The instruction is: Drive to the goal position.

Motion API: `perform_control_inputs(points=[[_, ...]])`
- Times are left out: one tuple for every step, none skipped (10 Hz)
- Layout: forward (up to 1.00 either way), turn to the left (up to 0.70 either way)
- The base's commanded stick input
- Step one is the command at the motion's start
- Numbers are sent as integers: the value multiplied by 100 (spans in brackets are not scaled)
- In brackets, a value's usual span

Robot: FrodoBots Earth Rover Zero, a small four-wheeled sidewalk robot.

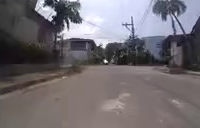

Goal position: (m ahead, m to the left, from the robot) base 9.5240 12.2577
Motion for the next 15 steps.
perform_control_inputs(points=[[100,-40],[100,0],[100,0],[100,0],[100,0],[100,0],[100,0],[100,0],[100,0],[100,0],[100,0],[100,-11],[100,-40],[100,-40],[100,-40]])
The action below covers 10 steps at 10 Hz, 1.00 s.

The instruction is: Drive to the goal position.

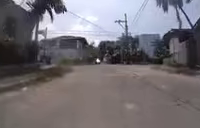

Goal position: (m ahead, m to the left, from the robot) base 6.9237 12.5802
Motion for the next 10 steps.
perform_control_inputs(points=[[100,-40],[100,-40],[100,-40],[100,-22],[100,-4],[100,0],[100,0],[100,0],[100,0],[100,0]])
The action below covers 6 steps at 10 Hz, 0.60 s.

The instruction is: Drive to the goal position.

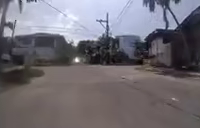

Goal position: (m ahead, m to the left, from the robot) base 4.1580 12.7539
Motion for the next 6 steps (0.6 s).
perform_control_inputs(points=[[100,0],[100,0],[100,0],[100,0],[100,0],[100,0]])
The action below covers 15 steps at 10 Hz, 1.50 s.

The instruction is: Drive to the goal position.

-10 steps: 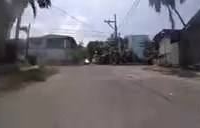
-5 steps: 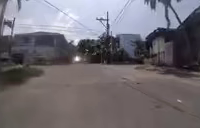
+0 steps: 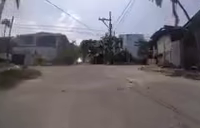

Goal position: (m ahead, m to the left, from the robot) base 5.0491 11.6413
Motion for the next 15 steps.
perform_control_inputs(points=[[100,0],[100,9],[100,32],[100,37],[100,35],[100,18],[100,0],[100,0],[100,0],[100,0],[100,0],[100,0],[100,0],[100,0],[100,0]])
